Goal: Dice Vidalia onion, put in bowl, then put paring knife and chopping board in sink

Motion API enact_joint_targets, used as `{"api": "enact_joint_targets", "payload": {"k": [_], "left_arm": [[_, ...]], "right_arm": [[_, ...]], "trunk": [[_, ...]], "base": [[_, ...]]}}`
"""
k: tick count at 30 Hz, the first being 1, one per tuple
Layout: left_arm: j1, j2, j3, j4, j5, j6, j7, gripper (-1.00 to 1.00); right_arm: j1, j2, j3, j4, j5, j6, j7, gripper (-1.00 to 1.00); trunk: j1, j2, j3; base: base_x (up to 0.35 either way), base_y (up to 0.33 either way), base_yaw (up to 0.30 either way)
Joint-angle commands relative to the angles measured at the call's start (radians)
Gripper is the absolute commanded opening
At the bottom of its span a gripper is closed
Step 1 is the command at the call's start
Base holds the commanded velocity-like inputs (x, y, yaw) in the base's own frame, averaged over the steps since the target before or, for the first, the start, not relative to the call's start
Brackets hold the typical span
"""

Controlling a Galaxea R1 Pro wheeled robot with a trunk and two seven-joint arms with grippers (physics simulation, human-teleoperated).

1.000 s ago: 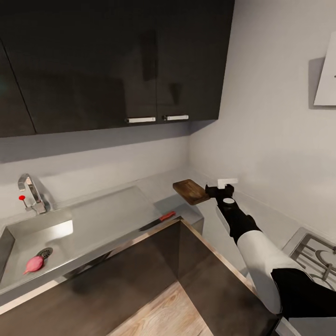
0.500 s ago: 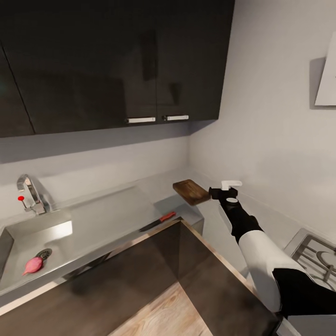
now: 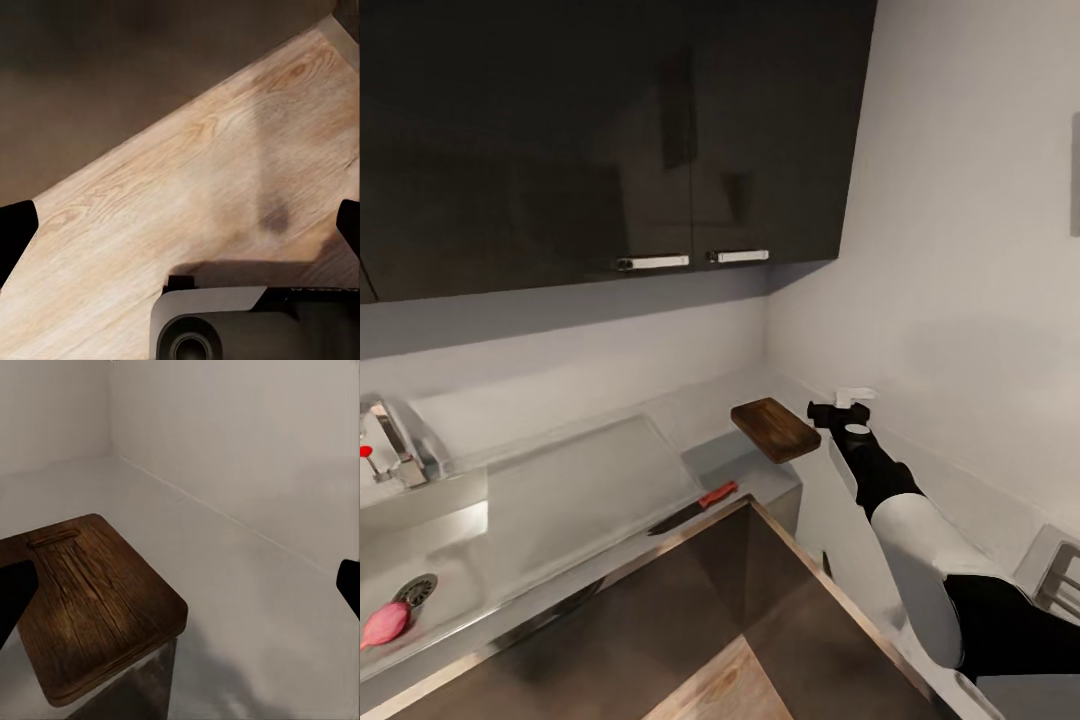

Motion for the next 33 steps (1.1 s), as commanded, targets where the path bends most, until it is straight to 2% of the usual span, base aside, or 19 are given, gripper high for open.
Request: {"api": "enact_joint_targets", "payload": {"k": [1,19,21,23,27,29,33], "left_arm": [[0.000,0.000,0.001,-0.001,0.001,-0.001,0.000,1.00],[0.000,-0.001,0.000,0.000,0.000,-0.001,0.000,1.00],[0.000,-0.003,-0.003,0.000,-0.003,0.000,-0.001,1.00],[0.000,-0.015,-0.007,0.005,-0.004,0.004,0.000,1.00],[0.000,-0.025,-0.011,0.058,-0.006,0.002,0.000,1.00],[0.001,-0.019,-0.011,0.096,-0.004,0.000,0.000,1.00],[0.004,-0.011,-0.010,0.116,-0.001,-0.001,0.000,1.00]], "right_arm": [[-0.001,0.001,-0.005,-0.001,0.010,0.007,0.001,1.00],[-0.001,0.001,-0.003,0.000,0.010,0.006,0.001,1.00],[-0.001,0.001,-0.004,0.000,0.010,0.006,0.001,1.00],[-0.001,0.002,-0.003,0.000,0.010,0.006,0.001,1.00],[-0.001,0.003,-0.002,0.002,0.010,0.006,0.001,1.00],[-0.001,0.003,-0.002,0.002,0.010,0.006,0.001,1.00],[-0.001,0.003,-0.002,0.003,0.010,0.006,0.001,1.00]], "trunk": [[0.001,-0.002,-0.002],[0.001,-0.002,-0.002],[0.001,-0.002,-0.002],[0.001,-0.002,-0.002],[0.001,-0.002,-0.002],[0.001,-0.002,-0.002],[0.001,-0.002,-0.002]], "base": [[0.267,0.000,0.000],[0.030,0.000,0.000],[0.000,0.000,0.000],[0.000,0.000,0.000],[0.000,0.000,0.000],[0.000,0.000,0.000],[0.000,0.000,0.000]]}}
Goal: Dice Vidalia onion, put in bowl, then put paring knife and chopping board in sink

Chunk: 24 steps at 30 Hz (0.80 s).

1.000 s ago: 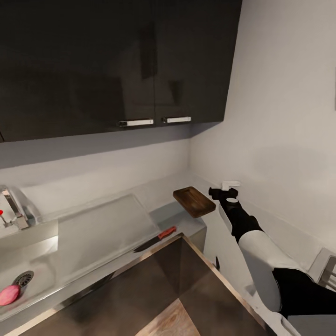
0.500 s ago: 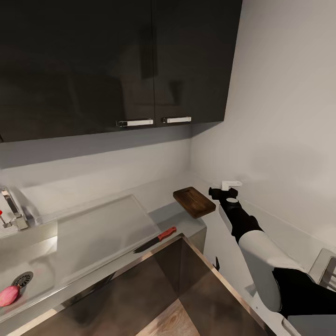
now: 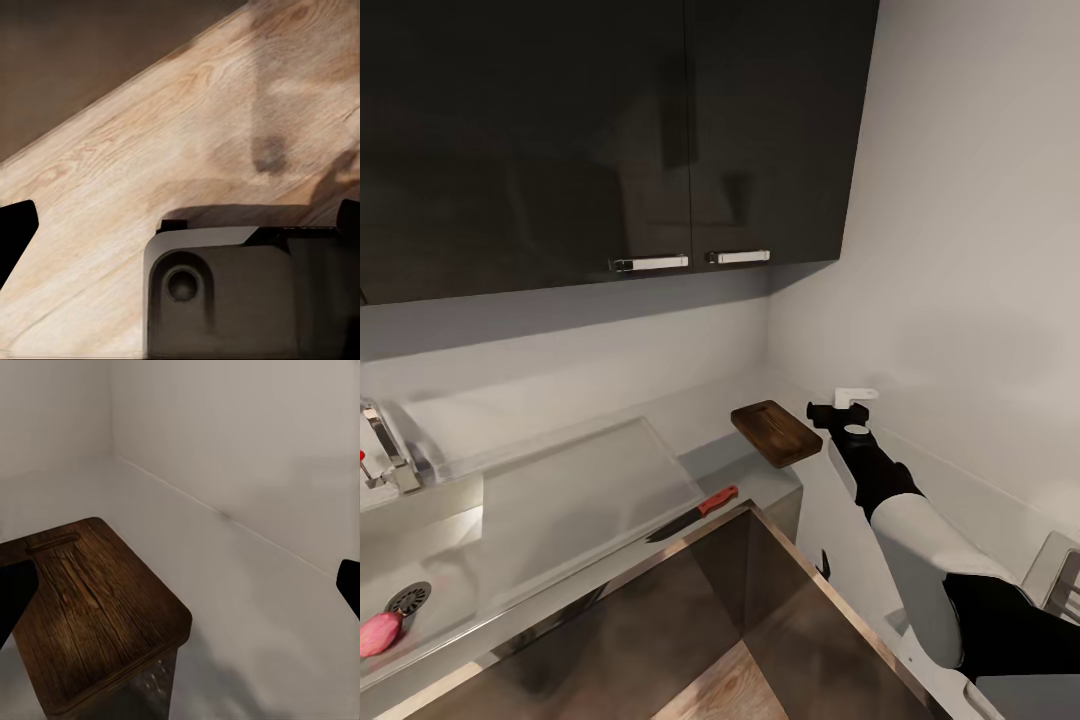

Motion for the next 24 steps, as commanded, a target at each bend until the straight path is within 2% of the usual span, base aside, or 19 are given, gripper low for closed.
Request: {"api": "enact_joint_targets", "payload": {"k": [1,3,4,9,12,14,16,17,19,22,23,24], "left_arm": [[0.001,0.004,0.000,0.000,0.002,-0.001,0.000,1.00],[0.005,0.014,0.001,0.019,0.004,-0.001,0.000,1.00],[0.010,0.017,0.004,0.063,0.005,-0.002,-0.001,1.00],[0.012,0.018,0.007,0.102,0.011,0.001,-0.002,1.00],[0.012,0.020,0.007,0.132,0.043,-0.005,-0.004,1.00],[0.012,0.019,0.007,0.133,0.059,-0.036,-0.003,1.00],[0.012,0.017,0.006,0.134,0.065,-0.097,0.000,1.00],[0.018,0.014,0.006,0.137,0.069,-0.213,0.002,1.00],[0.038,0.012,0.006,0.143,0.071,-0.339,0.005,1.00],[0.081,-0.005,0.005,0.139,0.070,-0.447,0.006,1.00],[0.091,-0.009,0.005,0.137,0.070,-0.464,0.006,1.00],[0.136,-0.019,0.005,0.116,0.069,-0.520,0.006,1.00]], "right_arm": [[-0.001,0.001,-0.005,-0.001,0.010,0.007,0.001,1.00],[-0.001,0.001,-0.005,0.000,0.010,0.007,0.001,1.00],[-0.001,0.001,-0.005,0.000,0.010,0.007,0.001,1.00],[-0.001,0.000,-0.006,0.001,0.012,0.007,0.001,1.00],[-0.001,0.000,-0.005,0.004,0.012,0.006,0.001,1.00],[-0.001,0.000,-0.005,0.005,0.012,0.005,0.001,1.00],[-0.001,0.000,-0.005,0.005,0.012,0.005,0.001,1.00],[-0.001,0.000,-0.005,0.006,0.012,0.005,0.001,1.00],[-0.001,0.000,-0.005,0.006,0.012,0.006,0.001,1.00],[-0.001,0.000,-0.005,0.006,0.012,0.006,0.001,1.00],[-0.001,0.000,-0.005,0.006,0.012,0.006,0.001,1.00],[-0.001,0.000,-0.005,0.006,0.012,0.006,0.001,1.00]], "trunk": [[0.001,-0.002,-0.002],[0.001,-0.002,-0.002],[0.001,-0.002,-0.002],[0.001,-0.002,-0.002],[0.001,-0.002,-0.002],[0.001,-0.002,-0.002],[0.001,-0.002,-0.002],[0.001,-0.002,-0.002],[0.001,-0.002,-0.002],[0.001,-0.002,-0.002],[0.001,-0.002,-0.002],[0.001,-0.002,-0.002]], "base": [[0.000,0.000,0.000],[0.000,0.000,0.000],[0.000,0.000,0.000],[0.000,0.000,0.000],[0.000,0.000,0.000],[0.000,0.000,0.000],[0.000,0.000,0.000],[0.000,0.000,0.000],[0.000,0.000,0.000],[0.000,0.000,0.000],[0.000,0.000,0.000],[0.000,0.000,0.000]]}}
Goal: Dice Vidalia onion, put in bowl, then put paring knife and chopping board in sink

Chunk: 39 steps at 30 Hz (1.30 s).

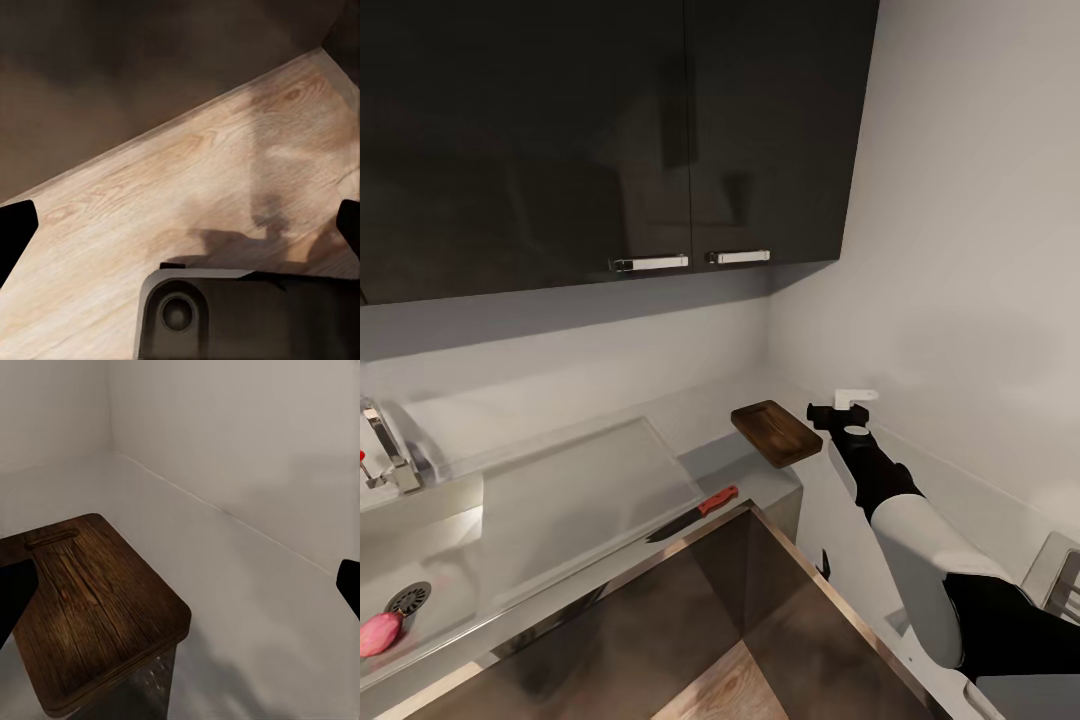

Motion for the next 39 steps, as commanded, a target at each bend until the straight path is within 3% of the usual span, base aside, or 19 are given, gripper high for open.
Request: {"api": "enact_joint_targets", "payload": {"k": [1,4,8,12,16,23,29,39], "left_arm": [[0.015,-0.002,0.001,-0.013,0.004,-0.013,0.001,1.00],[0.074,-0.005,0.001,-0.083,0.004,-0.039,0.002,1.00],[0.217,-0.007,0.001,-0.287,0.002,-0.052,0.008,1.00],[0.279,-0.007,0.000,-0.414,0.000,-0.069,0.035,1.00],[0.294,-0.015,-0.002,-0.371,-0.001,-0.250,0.092,1.00],[0.298,-0.035,-0.001,-0.318,-0.002,-0.250,0.108,1.00],[0.298,-0.035,0.000,-0.280,-0.001,-0.250,0.109,1.00],[0.297,-0.033,0.002,-0.142,0.002,-0.250,0.109,1.00]], "right_arm": [[-0.001,0.001,-0.005,-0.002,0.011,0.007,0.001,1.00],[-0.001,0.001,-0.005,-0.002,0.011,0.007,0.001,1.00],[-0.001,0.002,-0.005,-0.001,0.011,0.007,0.001,1.00],[-0.001,0.003,-0.005,0.000,0.009,0.007,0.001,1.00],[-0.001,0.003,-0.004,0.002,0.009,0.007,0.001,1.00],[-0.001,0.003,-0.004,0.002,0.009,0.007,0.001,1.00],[-0.001,0.003,-0.004,0.003,0.009,0.007,0.001,1.00],[-0.001,0.003,-0.004,0.003,0.009,0.028,0.001,1.00]], "trunk": [[0.001,-0.002,-0.002],[0.001,-0.002,-0.002],[0.001,-0.002,-0.002],[0.001,-0.002,-0.002],[0.001,-0.002,-0.002],[0.001,-0.002,-0.002],[0.001,-0.002,-0.002],[0.001,-0.002,-0.002]], "base": [[0.000,0.000,0.000],[0.000,0.000,0.000],[0.000,0.000,0.000],[0.000,0.000,0.000],[0.000,0.000,0.000],[0.000,0.000,0.000],[0.000,0.000,0.000],[0.000,0.000,0.000]]}}
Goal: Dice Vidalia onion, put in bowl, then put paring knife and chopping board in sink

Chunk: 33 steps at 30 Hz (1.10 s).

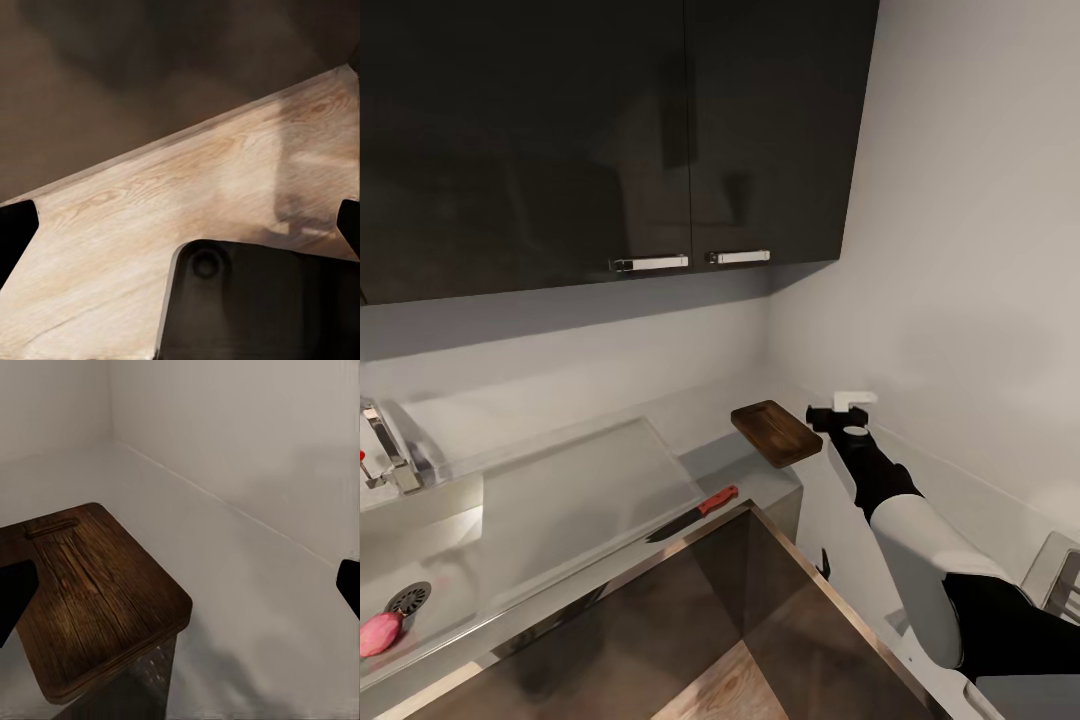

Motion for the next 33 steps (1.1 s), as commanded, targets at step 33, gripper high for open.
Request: {"api": "enact_joint_targets", "payload": {"k": [33], "left_arm": [[0.000,-0.001,0.002,0.055,0.005,-0.001,-0.001,1.00]], "right_arm": [[-0.001,0.001,-0.005,-0.002,0.011,0.060,0.001,1.00]], "trunk": [[0.001,-0.002,-0.002]], "base": [[0.058,0.000,0.000]]}}
